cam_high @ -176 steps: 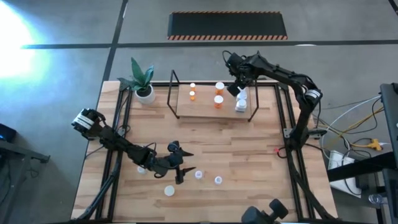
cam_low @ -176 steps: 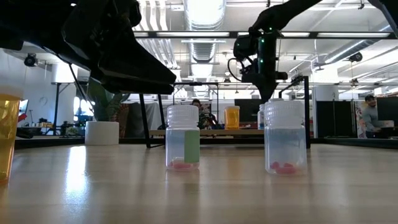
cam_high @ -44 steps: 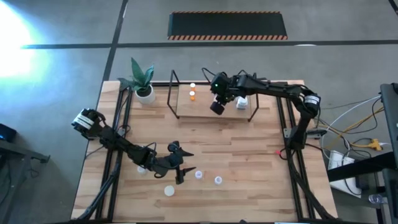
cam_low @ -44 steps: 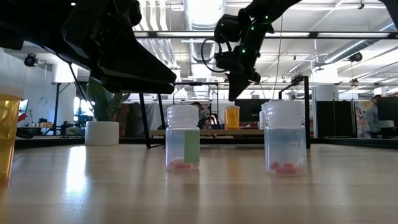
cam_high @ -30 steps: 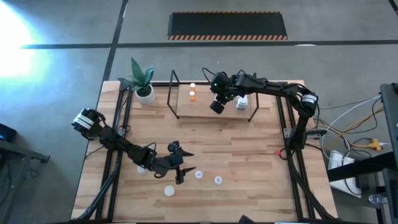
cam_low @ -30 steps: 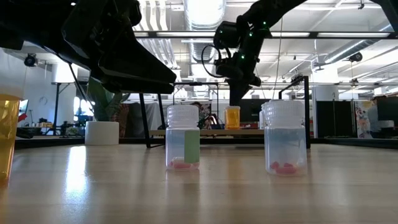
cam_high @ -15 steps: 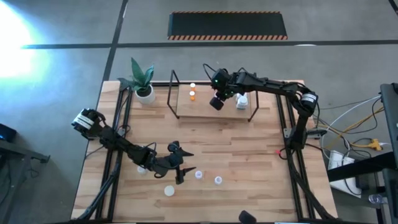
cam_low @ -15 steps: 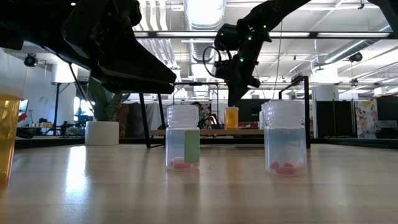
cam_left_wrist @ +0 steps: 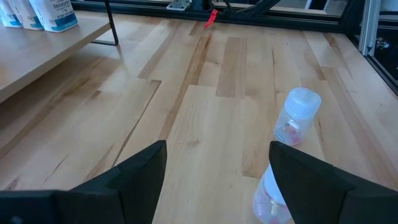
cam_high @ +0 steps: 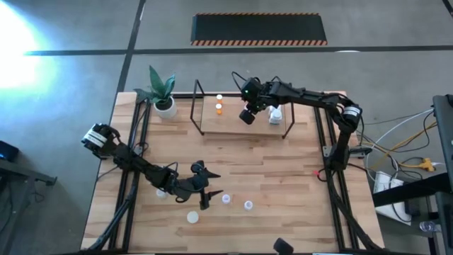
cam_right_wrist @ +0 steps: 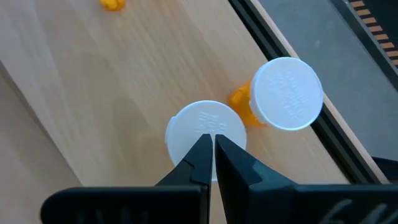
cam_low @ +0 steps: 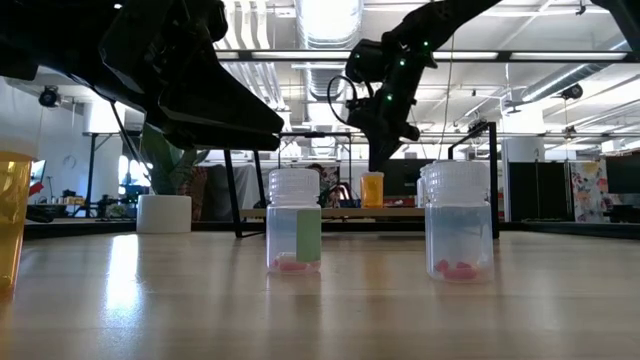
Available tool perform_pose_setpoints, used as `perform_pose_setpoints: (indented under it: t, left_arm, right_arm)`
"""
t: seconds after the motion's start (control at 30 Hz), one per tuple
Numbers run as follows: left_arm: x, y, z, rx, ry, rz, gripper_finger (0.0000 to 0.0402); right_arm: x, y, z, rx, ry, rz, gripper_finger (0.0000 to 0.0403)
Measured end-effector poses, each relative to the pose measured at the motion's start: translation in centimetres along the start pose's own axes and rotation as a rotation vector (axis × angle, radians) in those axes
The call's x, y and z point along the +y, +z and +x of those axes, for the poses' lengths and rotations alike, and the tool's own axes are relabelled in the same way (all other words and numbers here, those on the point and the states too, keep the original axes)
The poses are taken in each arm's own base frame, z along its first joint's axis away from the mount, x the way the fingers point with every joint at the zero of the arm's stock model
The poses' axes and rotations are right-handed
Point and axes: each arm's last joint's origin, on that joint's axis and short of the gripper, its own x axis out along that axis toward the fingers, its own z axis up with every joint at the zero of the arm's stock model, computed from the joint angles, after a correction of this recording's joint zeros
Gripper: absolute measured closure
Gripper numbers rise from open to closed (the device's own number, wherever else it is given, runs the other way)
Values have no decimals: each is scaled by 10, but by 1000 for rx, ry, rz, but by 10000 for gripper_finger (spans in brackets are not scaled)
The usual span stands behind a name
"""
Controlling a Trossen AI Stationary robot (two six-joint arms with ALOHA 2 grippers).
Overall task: Pick and place medicine bottles onto shelf by color
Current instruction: Adjust the medicine bottles on the shelf
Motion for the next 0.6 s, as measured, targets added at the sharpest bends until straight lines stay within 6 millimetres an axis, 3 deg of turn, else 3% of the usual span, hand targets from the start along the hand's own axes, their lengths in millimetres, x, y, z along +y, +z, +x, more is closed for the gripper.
perform_pose_setpoints:
  t: [0.6]
  left_arm:
    - [0,0,0,0,0,-1,134]
  right_arm:
    - [-15,-1,3,6,-89,36,390]
